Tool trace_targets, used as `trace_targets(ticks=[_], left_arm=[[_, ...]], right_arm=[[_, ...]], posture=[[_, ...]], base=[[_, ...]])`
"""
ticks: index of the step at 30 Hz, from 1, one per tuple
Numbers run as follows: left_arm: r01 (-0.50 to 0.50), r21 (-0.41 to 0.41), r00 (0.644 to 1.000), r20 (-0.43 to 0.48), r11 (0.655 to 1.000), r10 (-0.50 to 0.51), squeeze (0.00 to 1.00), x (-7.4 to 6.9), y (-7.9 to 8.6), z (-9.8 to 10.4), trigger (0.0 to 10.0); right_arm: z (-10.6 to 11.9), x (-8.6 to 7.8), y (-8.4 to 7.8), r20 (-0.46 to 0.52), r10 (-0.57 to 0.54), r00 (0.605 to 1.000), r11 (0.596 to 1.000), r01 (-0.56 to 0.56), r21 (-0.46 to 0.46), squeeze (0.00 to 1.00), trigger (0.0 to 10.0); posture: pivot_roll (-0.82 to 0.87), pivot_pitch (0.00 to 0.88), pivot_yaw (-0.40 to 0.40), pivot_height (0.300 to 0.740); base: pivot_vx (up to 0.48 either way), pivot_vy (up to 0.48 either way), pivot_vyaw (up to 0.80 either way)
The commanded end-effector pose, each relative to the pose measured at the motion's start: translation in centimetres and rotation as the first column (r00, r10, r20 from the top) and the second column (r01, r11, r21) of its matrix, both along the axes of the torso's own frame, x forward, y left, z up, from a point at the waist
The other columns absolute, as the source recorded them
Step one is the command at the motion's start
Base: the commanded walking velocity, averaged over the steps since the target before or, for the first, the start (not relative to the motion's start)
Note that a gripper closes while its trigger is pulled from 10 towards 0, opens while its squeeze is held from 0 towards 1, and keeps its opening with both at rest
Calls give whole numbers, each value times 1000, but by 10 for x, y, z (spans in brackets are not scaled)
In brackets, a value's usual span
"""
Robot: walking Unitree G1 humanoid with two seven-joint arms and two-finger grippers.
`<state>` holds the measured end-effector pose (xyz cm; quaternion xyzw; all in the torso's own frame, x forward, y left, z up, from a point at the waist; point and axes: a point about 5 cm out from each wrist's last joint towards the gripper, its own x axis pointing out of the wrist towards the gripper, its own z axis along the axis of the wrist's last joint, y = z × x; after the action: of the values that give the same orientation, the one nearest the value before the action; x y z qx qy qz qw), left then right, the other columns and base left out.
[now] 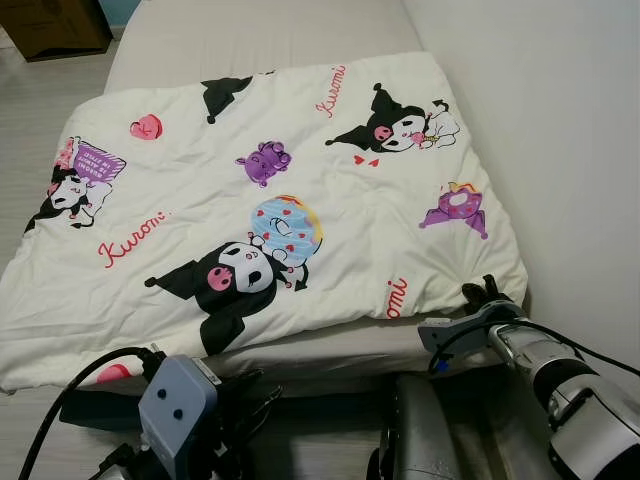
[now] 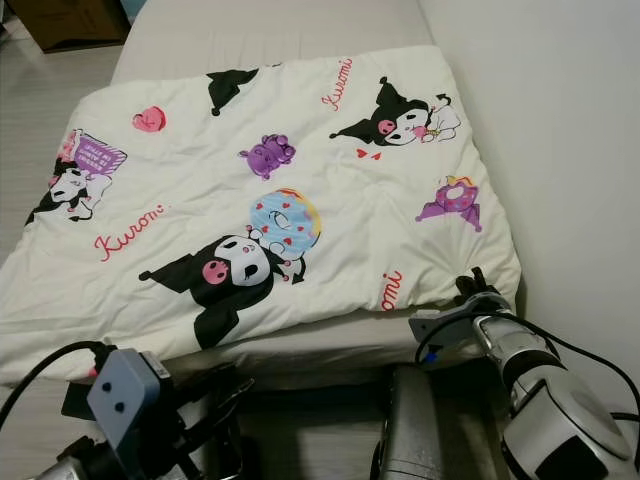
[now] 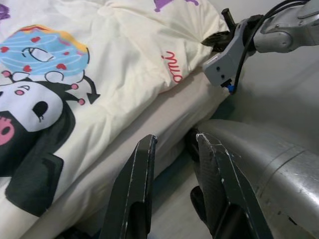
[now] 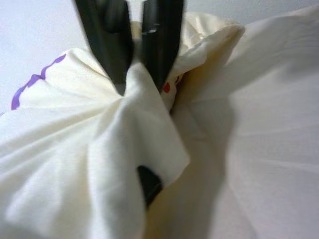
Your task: Clean up the room
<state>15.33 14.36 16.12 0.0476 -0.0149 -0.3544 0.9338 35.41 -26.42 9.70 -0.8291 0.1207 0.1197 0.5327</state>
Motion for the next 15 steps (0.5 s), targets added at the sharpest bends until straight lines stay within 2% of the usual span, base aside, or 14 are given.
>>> trace_targets(ticks=[1,8,9,10,12,13,14,15], left_arm=[[-11,30,1000,-19,999,12,0,-1,5,-4,10000],[-15,37,1000,-15,999,16,0,-1,7,-2,10000],[-15,38,1000,-16,999,16,0,-2,8,-2,10000],[-15,38,1000,-16,999,16,0,-2,8,-2,10000],[-5,39,1000,-28,999,7,0,-6,8,-3,10000],[0,39,999,-33,999,1,0,-7,7,-3,10000],[5,38,999,-35,999,-4,0,-8,6,-4,10000],[5,38,999,-35,999,-4,0,-8,6,-4,10000]], right_arm=[[-2,-2,-5,-19,-27,999,1000,27,12,0,0],[2,-2,-7,-70,-25,997,998,29,62,0,0],[1,-3,-8,-138,-31,990,993,46,107,0,0],[1,-3,-8,-138,-31,990,993,46,107,0,0],[5,-9,-15,-333,12,943,984,48,172,0,0],[7,-14,-19,-424,37,905,980,51,193,0,0],[10,-18,-24,-473,56,879,984,33,178,0,0],[10,-18,-24,-473,56,879,984,33,178,0,0]], posture=[[88,330,36,576],[86,335,28,576],[77,336,25,576],[77,336,25,576],[59,332,26,576],[59,332,26,576],[59,332,29,576],[59,332,29,576]], base=[[0,0,0],[0,0,0],[0,0,0],[0,0,0],[0,0,0],[0,0,0],[0,0,0],[0,0,0]])
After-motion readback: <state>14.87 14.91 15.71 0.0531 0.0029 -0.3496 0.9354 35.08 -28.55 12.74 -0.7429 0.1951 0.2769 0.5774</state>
